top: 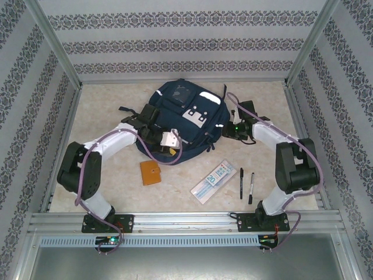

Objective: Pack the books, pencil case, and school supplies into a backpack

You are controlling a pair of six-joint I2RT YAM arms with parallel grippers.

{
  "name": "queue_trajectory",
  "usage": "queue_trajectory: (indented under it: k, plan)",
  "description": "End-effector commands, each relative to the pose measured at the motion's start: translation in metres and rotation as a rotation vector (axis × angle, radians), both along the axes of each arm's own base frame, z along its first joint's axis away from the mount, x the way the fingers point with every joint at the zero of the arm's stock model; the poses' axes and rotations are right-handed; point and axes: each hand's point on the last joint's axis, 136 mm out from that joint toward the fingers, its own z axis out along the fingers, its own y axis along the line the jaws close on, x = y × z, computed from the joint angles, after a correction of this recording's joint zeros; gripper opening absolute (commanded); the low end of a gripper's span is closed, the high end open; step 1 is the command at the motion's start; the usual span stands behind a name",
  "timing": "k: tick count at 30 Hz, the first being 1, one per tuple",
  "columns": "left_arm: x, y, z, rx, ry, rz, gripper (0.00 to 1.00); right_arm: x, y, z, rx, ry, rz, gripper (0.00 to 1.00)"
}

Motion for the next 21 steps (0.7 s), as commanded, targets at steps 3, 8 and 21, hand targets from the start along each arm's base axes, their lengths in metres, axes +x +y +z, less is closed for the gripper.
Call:
queue_trajectory:
  k: [3, 8, 21]
  plan:
    - [0.036, 0.014, 0.068, -0.101, 0.017, 0.468, 0.63, -0.048, 0.042, 0.024, 0.155, 0.054, 0.071, 0.33]
    - [0.062, 0.087, 0.079, -0.136, 0.066, 1.112, 0.89, -0.078, 0.088, 0.040, 0.194, 0.038, 0.176, 0.33]
    - [0.027, 0.012, 0.062, -0.108, 0.502, 0.707, 1.00, -0.011, 0.047, 0.060, -0.015, -0.122, 0.284, 0.41]
